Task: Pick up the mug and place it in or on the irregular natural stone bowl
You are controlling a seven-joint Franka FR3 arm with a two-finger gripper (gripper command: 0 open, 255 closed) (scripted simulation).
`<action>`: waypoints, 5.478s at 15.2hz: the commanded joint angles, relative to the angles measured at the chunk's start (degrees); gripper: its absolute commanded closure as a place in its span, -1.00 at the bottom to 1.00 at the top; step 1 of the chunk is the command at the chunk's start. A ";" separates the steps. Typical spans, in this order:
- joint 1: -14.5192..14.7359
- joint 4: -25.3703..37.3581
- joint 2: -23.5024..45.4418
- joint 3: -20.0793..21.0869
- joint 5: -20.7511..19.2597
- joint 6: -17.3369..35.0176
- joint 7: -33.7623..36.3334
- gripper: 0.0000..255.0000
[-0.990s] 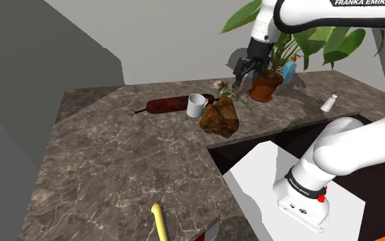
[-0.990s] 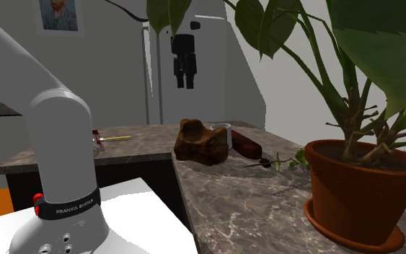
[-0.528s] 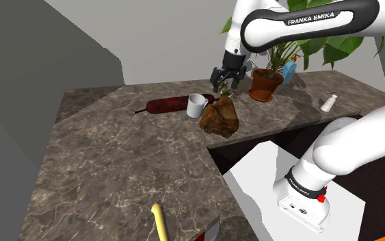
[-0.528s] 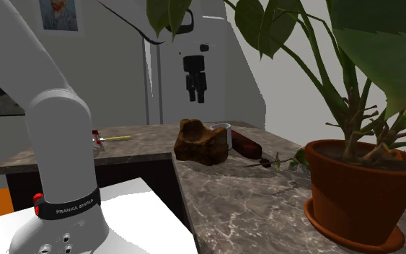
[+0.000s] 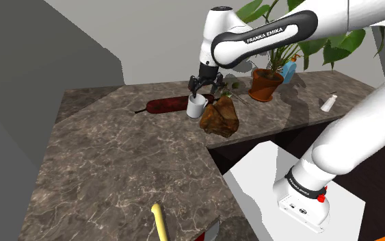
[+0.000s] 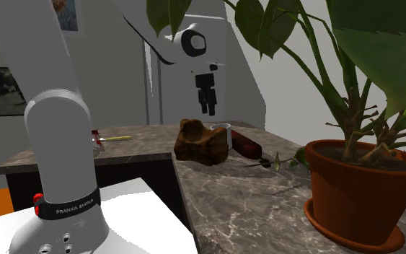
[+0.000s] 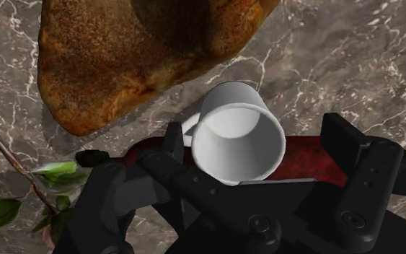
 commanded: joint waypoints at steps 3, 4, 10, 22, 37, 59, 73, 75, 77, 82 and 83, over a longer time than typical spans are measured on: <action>-0.20 5.77 9.74 1.33 -4.77 3.76 6.24 -1.00; -0.08 7.41 12.07 1.44 -6.04 4.34 7.75 -1.00; 0.06 7.41 16.01 1.02 -8.19 8.06 9.60 -1.00; 0.04 6.94 17.33 0.81 -8.93 9.77 10.09 1.00; -0.11 9.04 14.36 1.12 -7.10 4.94 8.41 1.00; -0.18 19.74 8.71 1.31 -3.83 -10.94 4.80 1.00; -0.26 26.48 5.72 1.19 -2.60 -20.46 3.14 1.00; -0.41 21.74 0.91 0.78 -1.36 -20.28 2.26 1.00; -0.37 17.37 -3.83 0.25 -0.24 -20.44 1.36 1.00; 0.27 7.88 -15.46 -1.32 1.94 -22.24 -0.74 1.00; 0.46 6.21 -17.77 -1.67 2.26 -22.84 -1.12 1.00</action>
